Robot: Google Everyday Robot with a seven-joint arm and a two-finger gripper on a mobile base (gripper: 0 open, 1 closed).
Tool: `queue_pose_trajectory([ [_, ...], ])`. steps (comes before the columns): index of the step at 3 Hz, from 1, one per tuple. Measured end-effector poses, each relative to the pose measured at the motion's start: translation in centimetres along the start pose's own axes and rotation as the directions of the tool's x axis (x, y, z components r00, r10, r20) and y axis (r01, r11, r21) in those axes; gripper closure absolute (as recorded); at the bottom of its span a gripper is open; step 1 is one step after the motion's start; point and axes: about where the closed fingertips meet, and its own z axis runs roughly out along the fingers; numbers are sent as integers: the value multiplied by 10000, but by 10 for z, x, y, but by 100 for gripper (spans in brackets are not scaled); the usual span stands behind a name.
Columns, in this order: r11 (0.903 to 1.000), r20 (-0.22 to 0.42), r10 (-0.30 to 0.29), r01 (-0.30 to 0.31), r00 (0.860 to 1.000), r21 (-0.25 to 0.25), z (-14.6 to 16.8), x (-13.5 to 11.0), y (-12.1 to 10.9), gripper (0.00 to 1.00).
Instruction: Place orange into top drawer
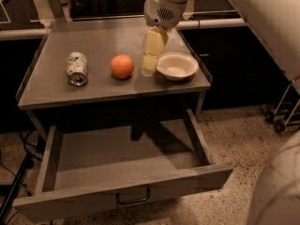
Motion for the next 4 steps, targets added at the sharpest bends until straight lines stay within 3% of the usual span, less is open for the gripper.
queue_pose_trajectory([
  [1, 10000, 91, -22, 21, 10000, 95, 1, -3, -3, 0],
  [2, 9992, 462, 404, -406, 9981, 32, 10, -13, -11, 0],
  [4, 9988, 1749, 472, -480, 9835, 2, 26, -50, -56, 0],
])
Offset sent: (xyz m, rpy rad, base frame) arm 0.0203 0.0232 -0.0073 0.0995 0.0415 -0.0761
